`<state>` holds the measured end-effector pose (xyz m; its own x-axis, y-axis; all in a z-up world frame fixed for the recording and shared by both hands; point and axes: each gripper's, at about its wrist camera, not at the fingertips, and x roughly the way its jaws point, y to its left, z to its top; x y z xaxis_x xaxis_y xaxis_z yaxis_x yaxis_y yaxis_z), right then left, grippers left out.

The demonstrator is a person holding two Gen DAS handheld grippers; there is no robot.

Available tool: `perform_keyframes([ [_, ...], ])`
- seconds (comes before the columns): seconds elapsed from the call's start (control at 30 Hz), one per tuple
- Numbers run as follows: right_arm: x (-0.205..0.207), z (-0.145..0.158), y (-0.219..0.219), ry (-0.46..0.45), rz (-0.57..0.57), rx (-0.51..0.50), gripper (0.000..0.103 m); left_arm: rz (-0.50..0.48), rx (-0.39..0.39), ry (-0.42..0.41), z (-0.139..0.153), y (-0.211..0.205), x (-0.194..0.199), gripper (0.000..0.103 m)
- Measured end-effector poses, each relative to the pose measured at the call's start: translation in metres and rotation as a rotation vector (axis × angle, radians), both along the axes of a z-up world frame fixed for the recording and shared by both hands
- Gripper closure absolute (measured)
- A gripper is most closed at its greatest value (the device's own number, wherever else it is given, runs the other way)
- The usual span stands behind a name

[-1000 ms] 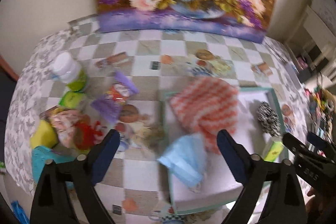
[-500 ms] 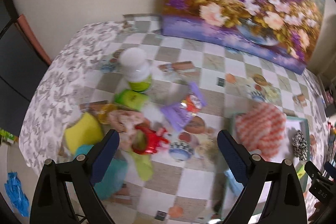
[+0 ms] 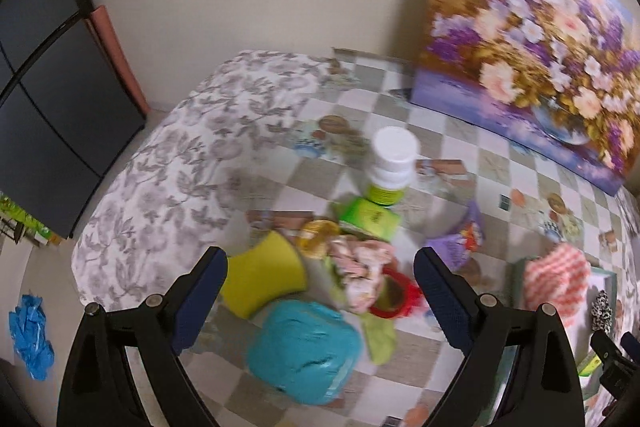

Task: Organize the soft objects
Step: 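Move both grippers back toward the remaining pile of items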

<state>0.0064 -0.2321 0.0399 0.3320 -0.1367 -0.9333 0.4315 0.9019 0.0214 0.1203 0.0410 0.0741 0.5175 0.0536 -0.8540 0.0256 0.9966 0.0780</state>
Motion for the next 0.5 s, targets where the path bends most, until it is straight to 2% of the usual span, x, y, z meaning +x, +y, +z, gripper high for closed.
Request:
perform_keyframes([
  [0.27, 0.024, -0.012, 0.047, 0.011, 0.073, 0.02, 0.0, 0.067, -0.035, 0.006, -0.005, 0.05, 0.008, 0.008],
  [0.5, 0.044, -0.027, 0.084, 0.026, 0.133, 0.056, 0.0, 0.12, -0.033, 0.031, -0.016, 0.085, 0.016, 0.008],
])
